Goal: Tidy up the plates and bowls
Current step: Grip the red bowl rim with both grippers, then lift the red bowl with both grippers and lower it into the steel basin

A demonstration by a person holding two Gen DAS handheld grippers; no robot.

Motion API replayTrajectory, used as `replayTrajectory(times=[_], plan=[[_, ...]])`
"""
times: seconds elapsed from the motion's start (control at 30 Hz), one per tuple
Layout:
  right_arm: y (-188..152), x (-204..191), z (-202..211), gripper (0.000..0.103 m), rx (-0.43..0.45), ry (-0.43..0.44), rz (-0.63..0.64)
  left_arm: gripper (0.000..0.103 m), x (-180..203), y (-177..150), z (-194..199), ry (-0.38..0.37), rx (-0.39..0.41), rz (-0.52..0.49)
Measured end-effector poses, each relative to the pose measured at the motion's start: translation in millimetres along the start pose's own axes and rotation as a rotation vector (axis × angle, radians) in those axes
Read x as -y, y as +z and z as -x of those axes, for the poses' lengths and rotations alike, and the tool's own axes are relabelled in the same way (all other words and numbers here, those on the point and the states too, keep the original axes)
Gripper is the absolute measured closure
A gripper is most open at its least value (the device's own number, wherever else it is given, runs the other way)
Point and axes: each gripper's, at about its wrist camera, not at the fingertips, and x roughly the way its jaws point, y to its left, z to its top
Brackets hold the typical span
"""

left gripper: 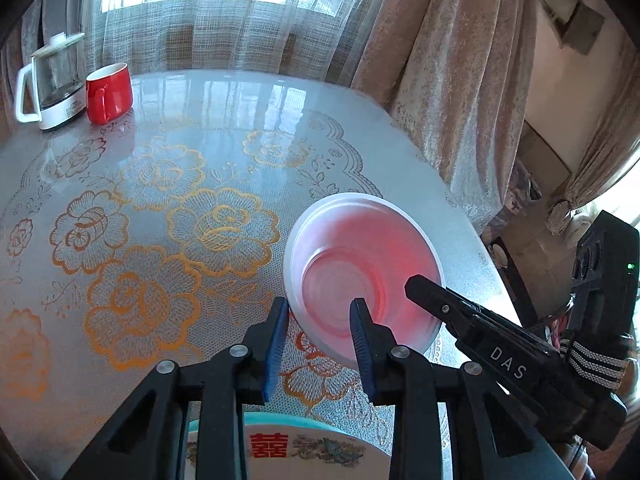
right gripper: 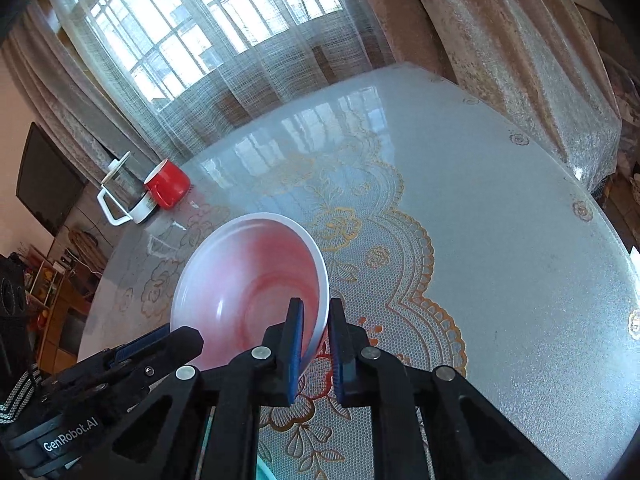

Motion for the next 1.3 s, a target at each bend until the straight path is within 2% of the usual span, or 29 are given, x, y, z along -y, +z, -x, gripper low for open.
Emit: replayTrajectory(times=[0.23,0.47,0.8,1.3], plan=[[-10,-37,36,0.091,0.043,0.064,0.084,0.071,-6,-18,60,0.026,0.109,-0.035],[-35,-73,51,0.091,0.031,0.132,0.154,0.071,-22,-45,107,0.047,0.182,-0.055],[-72,-125,51,0.091,-0.032,0.222,0.246,0.071,-71,-94,158,0.057,0.212,0.037],[-130,-224,34,0.091,-0.149,0.383,0.414,0.071,-151,-154,233,0.172,0.281,0.202]])
